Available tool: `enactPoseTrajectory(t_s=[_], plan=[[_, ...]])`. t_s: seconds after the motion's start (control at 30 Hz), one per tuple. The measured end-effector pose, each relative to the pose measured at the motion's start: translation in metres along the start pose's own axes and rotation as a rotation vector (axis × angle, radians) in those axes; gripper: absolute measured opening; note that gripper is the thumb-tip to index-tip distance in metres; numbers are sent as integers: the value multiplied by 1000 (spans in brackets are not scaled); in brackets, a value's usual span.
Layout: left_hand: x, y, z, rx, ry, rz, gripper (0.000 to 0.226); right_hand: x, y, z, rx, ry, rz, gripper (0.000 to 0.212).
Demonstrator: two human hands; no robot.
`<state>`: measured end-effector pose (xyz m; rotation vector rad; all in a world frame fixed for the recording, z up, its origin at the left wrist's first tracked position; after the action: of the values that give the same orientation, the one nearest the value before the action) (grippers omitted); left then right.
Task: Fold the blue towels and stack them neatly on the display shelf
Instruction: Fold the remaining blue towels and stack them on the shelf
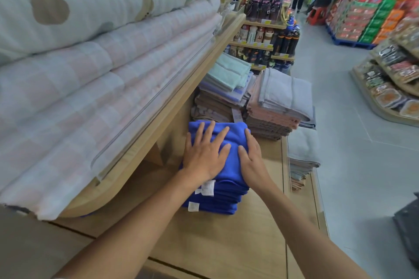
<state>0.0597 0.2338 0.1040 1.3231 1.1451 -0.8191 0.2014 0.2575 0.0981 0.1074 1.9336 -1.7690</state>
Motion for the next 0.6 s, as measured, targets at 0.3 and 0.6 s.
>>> enactPoseTrajectory(t_s=[0.3,0.6], plan=[[-9,-42,11,-164,85,145,76,15,69,31,712,-170,-504,90],[-3,-27,15,-187,-138,330,120,38,75,30,754,-240,-726,106]])
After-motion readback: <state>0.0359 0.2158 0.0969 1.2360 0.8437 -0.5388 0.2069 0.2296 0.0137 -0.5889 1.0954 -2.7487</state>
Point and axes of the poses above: each hand's wrist, its own z-axis away from the middle knuckle, its own x-axis out of the palm, y = z × x, the point moved 7 cm from there along -z, towards the middle knuckle
